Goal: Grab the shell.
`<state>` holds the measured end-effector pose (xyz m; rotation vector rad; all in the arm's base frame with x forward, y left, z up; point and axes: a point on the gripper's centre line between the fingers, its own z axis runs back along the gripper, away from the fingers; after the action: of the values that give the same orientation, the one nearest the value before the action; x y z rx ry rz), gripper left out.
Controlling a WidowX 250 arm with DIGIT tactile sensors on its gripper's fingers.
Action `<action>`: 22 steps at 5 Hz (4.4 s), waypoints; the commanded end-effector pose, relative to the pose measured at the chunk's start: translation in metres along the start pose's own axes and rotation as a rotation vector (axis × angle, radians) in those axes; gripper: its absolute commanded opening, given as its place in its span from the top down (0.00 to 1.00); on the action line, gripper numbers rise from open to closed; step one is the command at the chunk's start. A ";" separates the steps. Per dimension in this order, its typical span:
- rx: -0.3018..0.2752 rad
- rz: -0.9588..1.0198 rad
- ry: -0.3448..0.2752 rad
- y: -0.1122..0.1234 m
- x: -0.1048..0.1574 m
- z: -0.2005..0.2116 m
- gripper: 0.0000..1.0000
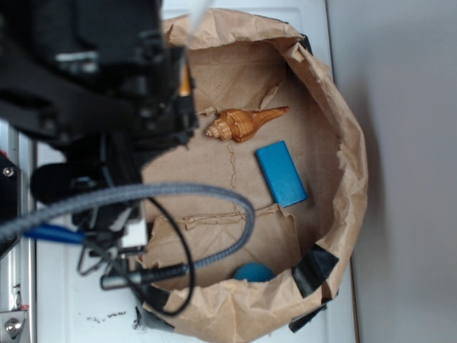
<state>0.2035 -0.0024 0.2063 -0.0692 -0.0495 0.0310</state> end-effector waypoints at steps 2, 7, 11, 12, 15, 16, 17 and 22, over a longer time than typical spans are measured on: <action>0.085 -0.045 -0.114 0.021 0.013 -0.026 0.00; 0.053 -0.213 -0.032 0.068 0.071 -0.126 0.00; 0.082 -0.232 -0.021 0.044 0.046 -0.186 0.00; 0.109 -0.219 -0.039 0.036 0.029 -0.189 1.00; 0.069 -0.168 -0.178 0.079 0.062 -0.120 1.00; 0.037 -0.135 -0.184 0.098 0.078 -0.101 0.00; -0.025 -0.096 -0.178 0.112 0.089 -0.089 0.00; -0.119 -0.140 0.133 0.076 0.068 -0.111 0.00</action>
<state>0.2682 0.0711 0.0840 -0.2039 0.1171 -0.1010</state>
